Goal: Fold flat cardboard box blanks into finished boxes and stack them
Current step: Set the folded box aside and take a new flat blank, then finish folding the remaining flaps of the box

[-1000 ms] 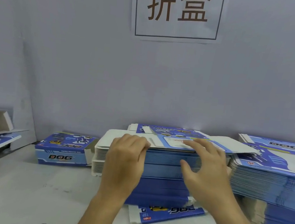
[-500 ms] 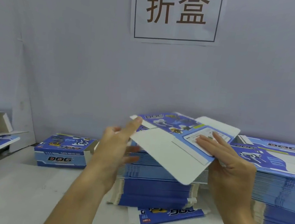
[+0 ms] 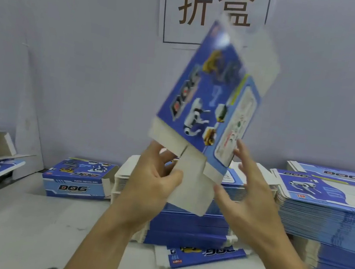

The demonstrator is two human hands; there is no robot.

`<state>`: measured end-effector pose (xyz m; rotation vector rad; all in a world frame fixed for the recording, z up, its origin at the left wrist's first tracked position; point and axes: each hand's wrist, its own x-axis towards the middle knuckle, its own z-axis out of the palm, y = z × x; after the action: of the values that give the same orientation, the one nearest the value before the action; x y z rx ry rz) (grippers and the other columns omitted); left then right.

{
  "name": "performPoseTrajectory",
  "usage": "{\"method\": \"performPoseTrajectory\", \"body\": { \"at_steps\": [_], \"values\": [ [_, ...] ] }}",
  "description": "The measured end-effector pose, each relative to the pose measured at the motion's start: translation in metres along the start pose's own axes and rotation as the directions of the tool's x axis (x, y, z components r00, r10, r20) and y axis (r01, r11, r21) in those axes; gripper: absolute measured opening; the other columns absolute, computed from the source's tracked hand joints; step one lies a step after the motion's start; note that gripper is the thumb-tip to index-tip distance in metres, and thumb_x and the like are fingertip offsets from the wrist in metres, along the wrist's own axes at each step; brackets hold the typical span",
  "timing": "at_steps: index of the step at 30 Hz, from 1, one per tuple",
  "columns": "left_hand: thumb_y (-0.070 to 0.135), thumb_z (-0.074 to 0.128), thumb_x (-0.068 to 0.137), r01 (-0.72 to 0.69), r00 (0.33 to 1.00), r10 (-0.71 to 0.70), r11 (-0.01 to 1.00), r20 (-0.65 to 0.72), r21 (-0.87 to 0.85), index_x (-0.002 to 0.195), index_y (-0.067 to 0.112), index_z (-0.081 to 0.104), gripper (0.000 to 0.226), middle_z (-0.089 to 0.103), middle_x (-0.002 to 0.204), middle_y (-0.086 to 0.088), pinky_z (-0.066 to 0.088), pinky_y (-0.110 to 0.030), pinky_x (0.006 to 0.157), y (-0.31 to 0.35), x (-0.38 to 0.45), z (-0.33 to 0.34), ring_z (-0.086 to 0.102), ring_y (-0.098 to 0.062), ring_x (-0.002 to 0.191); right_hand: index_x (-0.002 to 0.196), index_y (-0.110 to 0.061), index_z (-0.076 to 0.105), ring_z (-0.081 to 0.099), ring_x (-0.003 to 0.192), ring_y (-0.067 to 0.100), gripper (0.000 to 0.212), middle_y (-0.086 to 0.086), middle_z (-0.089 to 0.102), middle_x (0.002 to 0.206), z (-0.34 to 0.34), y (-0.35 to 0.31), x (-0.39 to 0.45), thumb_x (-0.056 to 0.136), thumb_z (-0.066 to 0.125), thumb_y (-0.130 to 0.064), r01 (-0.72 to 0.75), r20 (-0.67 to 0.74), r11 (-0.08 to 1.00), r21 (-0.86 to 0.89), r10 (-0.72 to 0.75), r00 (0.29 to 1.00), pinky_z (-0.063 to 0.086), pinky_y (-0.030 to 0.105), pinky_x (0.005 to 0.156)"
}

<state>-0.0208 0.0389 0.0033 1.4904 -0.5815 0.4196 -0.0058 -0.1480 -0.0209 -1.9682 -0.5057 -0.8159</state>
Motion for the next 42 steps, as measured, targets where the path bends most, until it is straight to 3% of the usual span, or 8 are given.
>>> {"method": "performPoseTrajectory", "body": {
  "at_steps": [8,13,19,25,30,36,39,42],
  "values": [
    [0.007,0.050,0.092,-0.094,0.962,0.039,0.977,0.271,0.191,0.119,0.063,0.046,0.062,0.060,0.118,0.037,0.047,-0.007,0.087,0.002,-0.004,0.012,0.055,0.010,0.119,0.160,-0.025,-0.003,0.004,0.121,-0.038,0.111,-0.012,0.011,0.164,0.020,-0.014,-0.002,0.080,0.073,-0.031,-0.078,-0.165,0.987,-0.143,0.054,0.985,0.019,-0.009,0.087],
    [0.018,0.048,0.092,-0.082,0.955,0.002,0.962,0.296,0.259,0.140,0.050,0.039,0.058,0.055,0.128,0.031,0.054,-0.030,0.099,-0.007,-0.004,0.013,0.052,0.002,0.126,0.160,-0.028,0.006,0.033,0.111,-0.032,0.100,-0.008,0.033,0.147,0.020,-0.016,0.000,0.084,0.070,-0.021,-0.083,-0.237,0.995,0.048,0.092,0.967,0.028,-0.012,0.077],
    [0.005,0.046,0.094,-0.150,0.944,0.046,0.942,0.326,0.300,0.111,0.080,0.036,0.078,0.055,0.113,0.047,0.046,-0.001,0.077,0.004,-0.006,0.021,0.052,0.021,0.111,0.160,-0.023,0.007,0.021,0.117,-0.035,0.109,-0.002,0.028,0.159,0.015,-0.012,0.003,0.076,0.074,-0.005,-0.108,-0.315,0.992,-0.066,0.082,0.946,0.024,-0.012,0.082],
    [-0.014,0.043,0.097,-0.232,0.966,0.174,0.910,0.192,0.342,0.137,0.077,0.003,0.107,0.036,0.146,0.036,0.057,-0.050,0.093,0.007,-0.004,0.023,0.054,-0.012,0.127,0.154,-0.039,0.021,0.063,0.111,0.018,0.086,-0.024,0.061,0.125,0.006,-0.015,0.002,0.083,0.054,-0.006,-0.071,-0.340,0.995,0.067,0.090,0.936,0.056,0.048,0.087],
    [-0.013,0.047,0.098,-0.328,0.938,0.222,0.820,0.266,0.470,0.128,0.084,0.010,0.108,0.020,0.155,0.028,0.059,-0.035,0.093,0.010,-0.003,0.022,0.024,0.007,0.141,0.159,-0.036,0.015,0.061,0.108,0.007,0.082,-0.016,0.061,0.127,0.005,-0.021,0.002,0.083,0.041,-0.020,-0.054,-0.323,0.990,0.131,0.094,0.942,0.047,0.007,0.077],
    [0.005,0.054,0.092,-0.386,0.902,0.183,0.747,0.390,0.541,0.135,0.076,0.019,0.090,0.005,0.154,0.043,0.055,-0.025,0.094,0.029,-0.013,0.020,0.033,0.020,0.126,0.160,-0.026,0.013,0.057,0.116,0.019,0.078,0.004,0.057,0.138,0.014,-0.021,-0.001,0.089,0.044,-0.019,-0.070,-0.247,0.994,0.080,0.088,0.965,0.041,0.002,0.085],
    [0.033,0.048,0.079,-0.315,0.902,0.139,0.859,0.408,0.403,0.135,0.055,0.041,0.060,0.025,0.152,0.038,0.029,-0.020,0.109,0.043,-0.012,0.032,0.026,0.015,0.139,0.155,-0.017,0.030,0.052,0.130,0.020,0.072,0.006,0.051,0.146,0.022,-0.025,-0.002,0.088,0.056,-0.015,-0.057,-0.165,0.994,0.096,0.073,0.984,0.047,0.038,0.106],
    [0.011,0.069,0.081,-0.104,0.992,0.104,0.995,0.072,0.001,0.099,0.020,0.052,0.026,0.068,0.099,0.009,0.052,-0.025,0.087,0.054,0.004,0.044,0.067,-0.013,0.112,0.159,-0.035,0.012,0.045,0.133,0.008,0.077,-0.005,0.032,0.160,0.030,-0.033,-0.003,0.099,0.045,0.000,0.014,-0.143,0.999,-0.030,-0.018,0.990,0.042,0.023,0.106]
  ]
}}
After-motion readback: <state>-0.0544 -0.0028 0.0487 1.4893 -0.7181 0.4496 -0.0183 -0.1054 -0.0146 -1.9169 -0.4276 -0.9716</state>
